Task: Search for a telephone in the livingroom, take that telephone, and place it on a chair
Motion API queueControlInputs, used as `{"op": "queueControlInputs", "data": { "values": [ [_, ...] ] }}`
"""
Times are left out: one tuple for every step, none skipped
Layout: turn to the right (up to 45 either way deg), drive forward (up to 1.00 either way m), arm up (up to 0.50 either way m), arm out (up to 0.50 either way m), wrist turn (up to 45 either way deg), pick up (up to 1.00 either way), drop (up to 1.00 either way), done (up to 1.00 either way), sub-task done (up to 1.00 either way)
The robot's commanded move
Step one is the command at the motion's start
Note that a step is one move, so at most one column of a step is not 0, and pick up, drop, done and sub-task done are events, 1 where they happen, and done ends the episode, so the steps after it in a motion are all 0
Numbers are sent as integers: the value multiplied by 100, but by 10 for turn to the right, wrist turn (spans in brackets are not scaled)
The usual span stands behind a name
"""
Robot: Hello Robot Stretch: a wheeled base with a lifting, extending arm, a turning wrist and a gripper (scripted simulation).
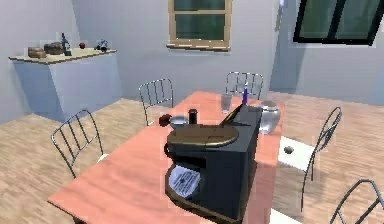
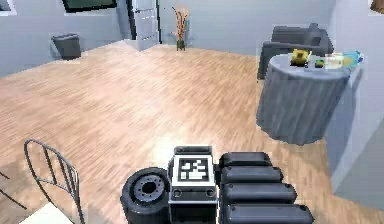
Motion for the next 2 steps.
{"op": "queueControlInputs", "data": {
  "values": [
    [330, 0, 0, 0, 0, 0, 0, 0, 0],
    [-450, 0, 0, 0, 0, 0, 0, 0, 0]
  ]
}}
